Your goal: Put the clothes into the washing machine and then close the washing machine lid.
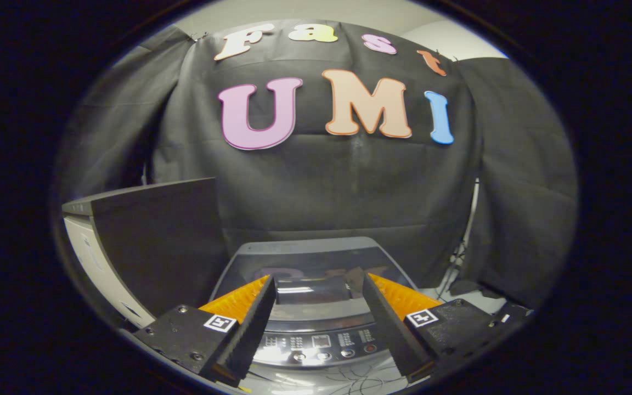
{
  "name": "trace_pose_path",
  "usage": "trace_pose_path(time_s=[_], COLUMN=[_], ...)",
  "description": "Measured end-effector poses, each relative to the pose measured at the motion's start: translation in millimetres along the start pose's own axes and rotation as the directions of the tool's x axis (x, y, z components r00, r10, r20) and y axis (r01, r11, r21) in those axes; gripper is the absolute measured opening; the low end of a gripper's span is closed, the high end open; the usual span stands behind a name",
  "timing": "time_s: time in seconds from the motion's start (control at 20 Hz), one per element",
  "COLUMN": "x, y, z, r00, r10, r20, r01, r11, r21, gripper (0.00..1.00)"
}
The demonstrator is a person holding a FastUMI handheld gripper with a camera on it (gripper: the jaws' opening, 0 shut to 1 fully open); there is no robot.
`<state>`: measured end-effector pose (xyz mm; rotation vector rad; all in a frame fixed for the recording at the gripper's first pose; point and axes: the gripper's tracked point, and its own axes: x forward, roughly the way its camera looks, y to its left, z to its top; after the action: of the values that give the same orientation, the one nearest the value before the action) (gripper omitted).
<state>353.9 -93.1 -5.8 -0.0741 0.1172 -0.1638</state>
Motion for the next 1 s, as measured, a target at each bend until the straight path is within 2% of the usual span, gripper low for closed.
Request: trace_pose_path(time_s=[0.2, 0.35, 0.45, 0.7, 1.0], x=[-29, -53, -70, -116, -158], y=[19, 20, 27, 34, 54], z=[-5, -10, -10, 20, 65], r00=[0.998, 0.998, 0.998, 0.995, 0.977], r10=[0.056, 0.052, 0.065, 0.077, 0.137], r20=[-0.009, -0.019, -0.028, 0.069, 0.161], r01=[-0.055, -0.05, -0.062, -0.078, -0.14], r11=[0.998, 0.996, 0.995, 0.997, 0.99], r21=[0.012, 0.077, 0.076, 0.019, 0.005], gripper=[0.97, 0.96, 0.97, 0.97, 0.97])
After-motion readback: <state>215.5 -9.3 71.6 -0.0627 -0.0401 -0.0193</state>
